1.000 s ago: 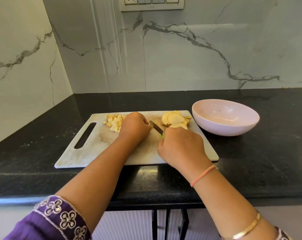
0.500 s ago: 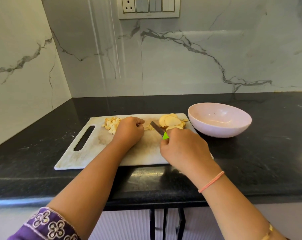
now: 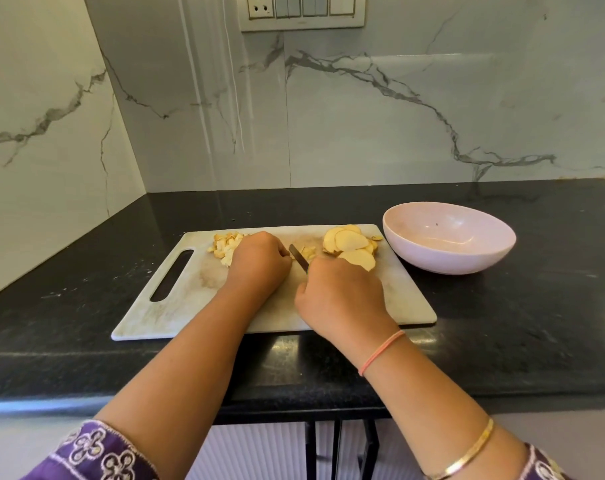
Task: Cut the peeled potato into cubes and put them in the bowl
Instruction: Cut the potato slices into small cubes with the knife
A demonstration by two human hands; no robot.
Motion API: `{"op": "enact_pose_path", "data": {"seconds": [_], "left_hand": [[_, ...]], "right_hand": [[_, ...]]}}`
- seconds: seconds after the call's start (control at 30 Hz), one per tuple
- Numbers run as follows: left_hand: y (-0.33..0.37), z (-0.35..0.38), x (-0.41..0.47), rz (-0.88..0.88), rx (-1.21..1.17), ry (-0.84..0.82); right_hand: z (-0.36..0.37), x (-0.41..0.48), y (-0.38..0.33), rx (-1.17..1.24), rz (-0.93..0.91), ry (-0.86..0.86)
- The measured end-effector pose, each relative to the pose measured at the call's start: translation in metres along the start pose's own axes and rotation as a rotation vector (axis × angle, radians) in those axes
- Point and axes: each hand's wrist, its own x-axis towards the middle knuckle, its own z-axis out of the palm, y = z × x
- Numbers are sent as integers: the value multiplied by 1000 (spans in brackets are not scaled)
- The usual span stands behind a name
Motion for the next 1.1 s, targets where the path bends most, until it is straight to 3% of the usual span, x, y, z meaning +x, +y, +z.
{"op": "enact_pose_path", "data": {"seconds": [0.37,0.67,1.1], "left_hand": [[-4,-3,-4,41,-1,-15],[0,-4,-8,18,-50,-5],[2,-3,-2,-12,27,19]], "right_hand": [[-22,-24,12,-26,-22,-35],[-12,-12,12,76,20,42],[-4,-4,8,42,-11,-32]]}}
